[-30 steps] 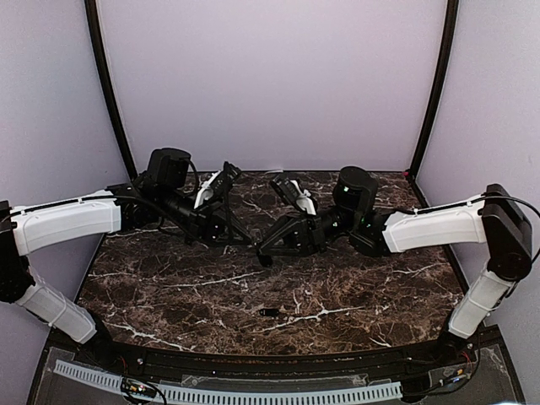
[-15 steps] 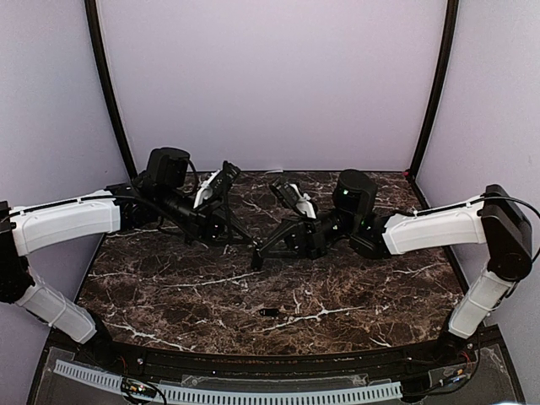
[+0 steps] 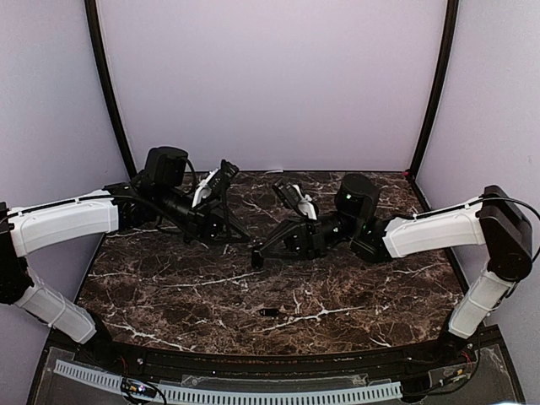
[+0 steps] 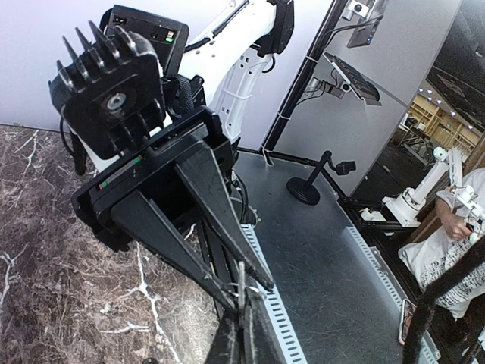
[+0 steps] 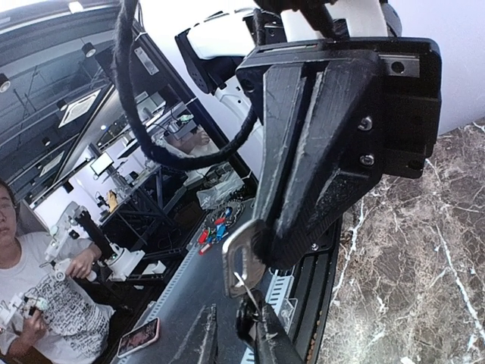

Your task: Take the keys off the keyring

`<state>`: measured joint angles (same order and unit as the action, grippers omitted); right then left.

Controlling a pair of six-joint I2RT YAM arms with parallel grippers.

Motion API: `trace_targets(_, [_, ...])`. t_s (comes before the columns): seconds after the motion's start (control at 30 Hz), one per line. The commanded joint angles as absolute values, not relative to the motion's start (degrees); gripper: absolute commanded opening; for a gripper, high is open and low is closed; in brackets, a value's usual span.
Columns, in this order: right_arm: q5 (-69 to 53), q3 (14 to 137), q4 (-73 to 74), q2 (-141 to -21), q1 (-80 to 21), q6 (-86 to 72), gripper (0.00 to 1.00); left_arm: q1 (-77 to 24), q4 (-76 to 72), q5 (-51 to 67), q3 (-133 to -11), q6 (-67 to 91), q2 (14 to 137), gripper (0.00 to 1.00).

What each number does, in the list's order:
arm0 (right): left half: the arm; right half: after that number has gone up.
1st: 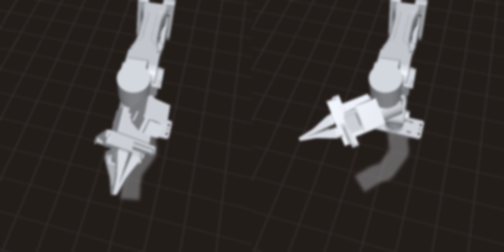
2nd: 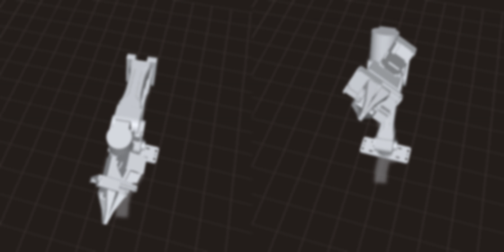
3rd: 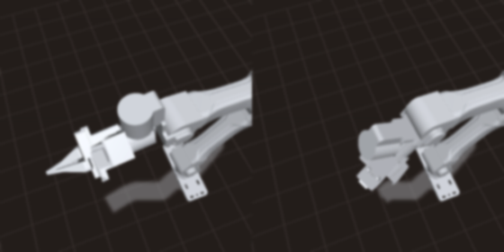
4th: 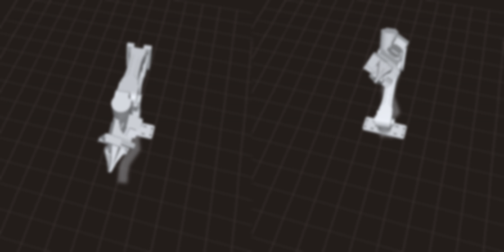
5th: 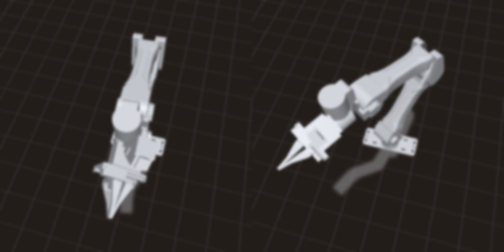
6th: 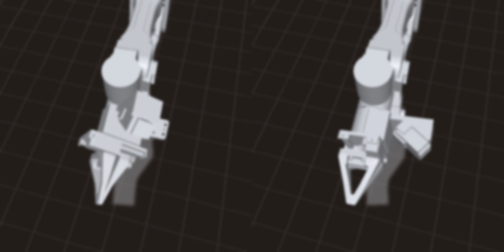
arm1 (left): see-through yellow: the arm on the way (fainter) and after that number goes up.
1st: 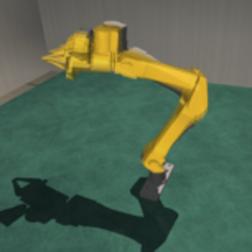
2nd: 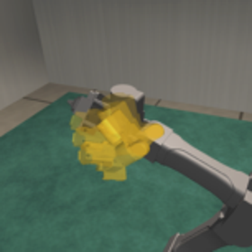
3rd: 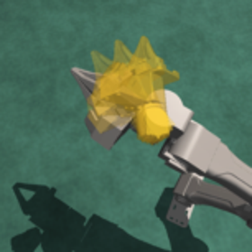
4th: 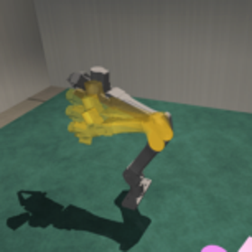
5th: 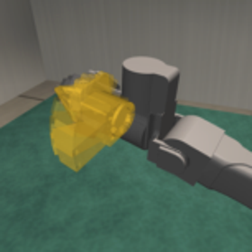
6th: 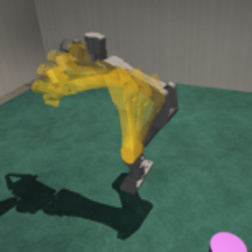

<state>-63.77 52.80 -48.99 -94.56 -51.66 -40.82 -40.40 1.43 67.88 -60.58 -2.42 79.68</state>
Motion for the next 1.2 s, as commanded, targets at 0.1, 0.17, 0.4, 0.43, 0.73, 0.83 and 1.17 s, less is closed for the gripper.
trace_targets(0.1, [-61.4, 52.9, -51.9, -93.3, -51.9, -40.6, 0.23, -40.5, 1.8, 68.2, -59.8, -3.2, 77.7, 0.0])
trace_targets(0.17, [-61.1, 52.9, -52.0, -93.4, -52.0, -40.6, 0.24, -40.5, 1.8, 68.2, -59.7, -3.2, 77.7, 0.0])
trace_targets(0.4, [-60.1, 53.3, -52.3, -93.5, -51.9, -40.4, 0.23, -40.6, 1.9, 68.2, -59.7, -3.3, 77.6, 0.0])
trace_targets(0.43, [-60.1, 53.2, -52.4, -93.5, -51.9, -40.5, 0.19, -40.6, 2.0, 68.2, -59.7, -3.2, 77.6, 0.0])
trace_targets(0.73, [-59.9, 52.7, -54.8, -93.5, -51.9, -41.7, 0.04, -40.7, 2.2, 68.1, -59.8, -3.4, 77.7, 0.0])
trace_targets(0.83, [-59.8, 52.1, -55.7, -93.4, -51.9, -42.2, 0.0, -40.7, 2.2, 67.9, -59.8, -3.4, 77.7, 0.0])
trace_targets(1.17, [-54.2, 49.5, -54.2, -92.1, -50.9, -43.6, 0.0, -40.7, 0.1, 64.3, -58.2, -3.7, 75.8, 0.0])
